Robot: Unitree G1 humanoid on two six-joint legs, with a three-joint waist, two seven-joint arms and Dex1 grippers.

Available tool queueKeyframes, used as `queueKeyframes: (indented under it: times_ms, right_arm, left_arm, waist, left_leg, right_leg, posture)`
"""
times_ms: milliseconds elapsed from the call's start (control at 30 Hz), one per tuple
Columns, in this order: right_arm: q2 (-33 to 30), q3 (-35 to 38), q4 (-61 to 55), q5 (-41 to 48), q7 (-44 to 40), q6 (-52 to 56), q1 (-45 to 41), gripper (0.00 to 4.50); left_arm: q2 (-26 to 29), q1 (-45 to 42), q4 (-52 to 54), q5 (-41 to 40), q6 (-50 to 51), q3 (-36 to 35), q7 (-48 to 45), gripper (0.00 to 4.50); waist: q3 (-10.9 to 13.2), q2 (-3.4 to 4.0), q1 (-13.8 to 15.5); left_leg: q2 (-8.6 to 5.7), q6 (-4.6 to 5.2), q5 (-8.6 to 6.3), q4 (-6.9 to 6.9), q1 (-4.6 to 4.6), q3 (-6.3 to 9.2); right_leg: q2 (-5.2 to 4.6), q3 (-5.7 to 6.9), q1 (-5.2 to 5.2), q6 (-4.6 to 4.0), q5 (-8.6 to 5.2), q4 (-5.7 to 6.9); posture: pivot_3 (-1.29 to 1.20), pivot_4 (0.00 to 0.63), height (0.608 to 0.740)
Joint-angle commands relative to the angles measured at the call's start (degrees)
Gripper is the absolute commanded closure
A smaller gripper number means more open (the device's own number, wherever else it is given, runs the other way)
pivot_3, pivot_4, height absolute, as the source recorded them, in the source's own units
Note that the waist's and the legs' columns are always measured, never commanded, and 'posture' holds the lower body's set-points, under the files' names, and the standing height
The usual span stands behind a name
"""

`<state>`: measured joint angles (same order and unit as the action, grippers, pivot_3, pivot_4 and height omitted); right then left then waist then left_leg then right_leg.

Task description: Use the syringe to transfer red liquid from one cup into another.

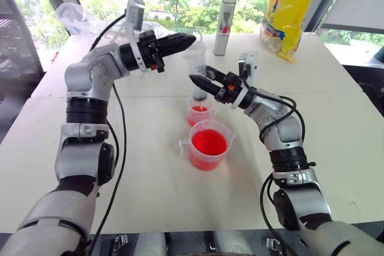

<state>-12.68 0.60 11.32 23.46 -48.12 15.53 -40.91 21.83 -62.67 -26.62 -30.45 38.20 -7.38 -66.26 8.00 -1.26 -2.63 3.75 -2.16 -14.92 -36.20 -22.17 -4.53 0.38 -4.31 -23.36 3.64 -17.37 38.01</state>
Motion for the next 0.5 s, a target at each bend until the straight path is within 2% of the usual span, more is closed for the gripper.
queueKeyframes:
  times_ms: [33, 500]
  right_arm:
    - [0.60, 2.01, -3.55, 2.06, 1.16, -1.59, -3.71, 3.10]
    - [0.32, 2.19, -3.16, 1.97, 1.08, -1.56, -4.03, 3.10]
  left_arm:
    - [-1.61, 1.28, 2.48, 0.09, 1.32, 4.33, -1.97, 4.38]
    - [-1.91, 2.24, 4.33, -0.04, 1.87, 4.57, -1.40, 4.38]
  waist:
    - [0.00, 0.00, 0.01]
    - [0.00, 0.00, 0.01]
  left_leg:
    - [0.00, 0.00, 0.00, 0.00, 0.00, 0.00]
    - [0.00, 0.00, 0.00, 0.00, 0.00, 0.01]
  right_leg:
    - [0.00, 0.00, 0.00, 0.00, 0.00, 0.00]
    - [0.00, 0.00, 0.00, 0.00, 0.00, 0.00]
  posture:
    - [0.00, 0.150, 0.740]
    - [0.00, 0.150, 0.740]
